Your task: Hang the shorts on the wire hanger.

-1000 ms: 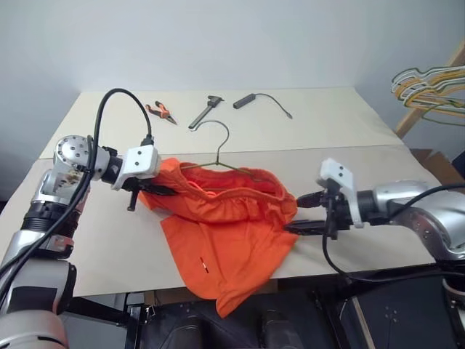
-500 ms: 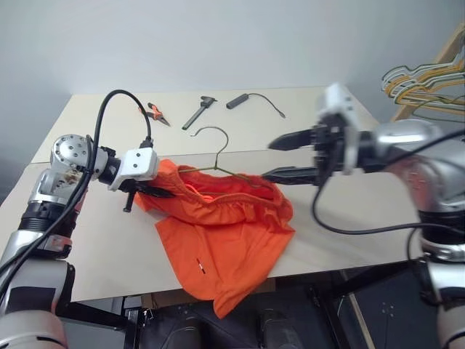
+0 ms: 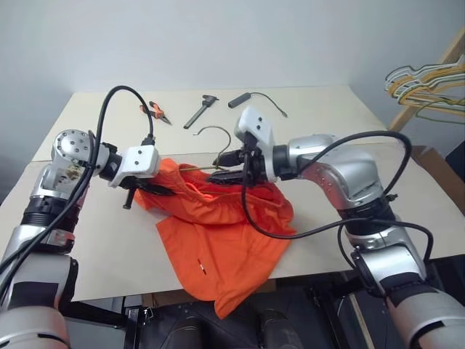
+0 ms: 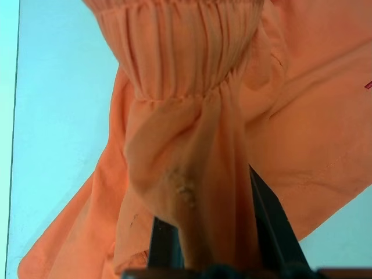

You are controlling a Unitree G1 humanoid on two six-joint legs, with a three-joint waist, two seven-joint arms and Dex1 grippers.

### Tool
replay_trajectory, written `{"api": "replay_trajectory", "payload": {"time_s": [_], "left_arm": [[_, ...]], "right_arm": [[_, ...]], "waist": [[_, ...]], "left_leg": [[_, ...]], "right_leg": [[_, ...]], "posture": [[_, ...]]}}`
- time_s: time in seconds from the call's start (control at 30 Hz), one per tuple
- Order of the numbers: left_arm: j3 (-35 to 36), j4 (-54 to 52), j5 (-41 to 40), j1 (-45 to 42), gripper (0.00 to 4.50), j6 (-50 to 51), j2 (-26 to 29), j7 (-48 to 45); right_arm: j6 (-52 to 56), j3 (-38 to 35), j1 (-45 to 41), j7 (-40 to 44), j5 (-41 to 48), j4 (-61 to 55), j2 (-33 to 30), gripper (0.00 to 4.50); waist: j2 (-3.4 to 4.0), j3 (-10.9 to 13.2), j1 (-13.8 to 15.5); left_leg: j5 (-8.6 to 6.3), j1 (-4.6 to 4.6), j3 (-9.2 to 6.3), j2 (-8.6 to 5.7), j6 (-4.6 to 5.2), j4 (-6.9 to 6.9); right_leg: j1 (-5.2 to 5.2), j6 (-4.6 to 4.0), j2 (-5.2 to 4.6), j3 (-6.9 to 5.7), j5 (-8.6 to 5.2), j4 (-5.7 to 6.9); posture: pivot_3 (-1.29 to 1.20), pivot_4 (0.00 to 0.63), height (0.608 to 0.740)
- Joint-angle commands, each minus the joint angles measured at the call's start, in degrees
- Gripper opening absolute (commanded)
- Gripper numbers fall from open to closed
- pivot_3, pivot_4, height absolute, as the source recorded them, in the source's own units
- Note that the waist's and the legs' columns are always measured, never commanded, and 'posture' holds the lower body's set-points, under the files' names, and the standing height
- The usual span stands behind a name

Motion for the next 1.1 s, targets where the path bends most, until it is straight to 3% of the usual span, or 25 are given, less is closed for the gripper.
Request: {"api": "replay_trajectory", "payload": {"time_s": [0.03, 0.17, 0.37, 0.83, 1.1], "left_arm": [[1.1, -0.9, -0.1, -1.5, 0.02, -0.1, 0.5, -0.2], [1.3, -1.1, -0.3, -1.6, 0.02, 0.1, 0.4, -0.1], [2.1, -2.4, -4.1, -1.4, 0.02, 2.4, 0.6, -0.6], [3.1, -2.6, -9.5, -1.5, 4.45, 7.3, 8.3, -0.6], [4.3, 2.2, -4.4, 2.2, 4.45, 0.5, 7.5, 3.2]], "right_arm": [[-2.9, -1.3, -1.1, 1.5, -0.2, -0.4, 0.4, 1.50], [-4.9, -1.1, -0.6, 2.7, -1.0, -0.1, 0.6, 0.09], [-7.8, -0.9, 0.4, 5.4, -2.1, 0.8, 0.6, 0.04], [-11.6, -1.8, 2.6, 8.4, -3.2, 0.9, -0.8, 0.00], [-11.3, -3.0, 2.7, 9.0, -2.3, 0.4, -1.5, 0.00]], "waist": [[0.00, 0.0, 0.0], [0.00, 0.0, 0.0], [0.00, 0.0, 0.0], [0.00, 0.0, 0.1], [0.01, 0.0, 0.1]], "left_leg": [[0.00, 0.00, 0.00, 0.00, 0.00, 0.00], [0.00, 0.00, 0.00, 0.00, 0.00, 0.00], [0.00, 0.00, -0.01, 0.00, 0.01, 0.00], [0.00, 0.03, -0.02, 0.00, 0.01, -0.02], [0.01, 0.04, -0.01, 0.00, -0.01, -0.02]], "right_leg": [[0.00, 0.00, 0.00, 0.00, 0.00, 0.00], [0.00, 0.00, 0.00, 0.00, 0.00, 0.00], [0.00, 0.00, 0.00, 0.00, 0.00, 0.00], [0.00, 0.00, 0.00, 0.01, 0.00, 0.01], [0.01, 0.00, 0.00, 0.00, 0.00, 0.01]], "posture": [[-0.06, 0.052, 0.740], [-0.06, 0.051, 0.740], [-0.06, 0.050, 0.740], [-0.04, 0.053, 0.740], [-0.04, 0.049, 0.740]]}}
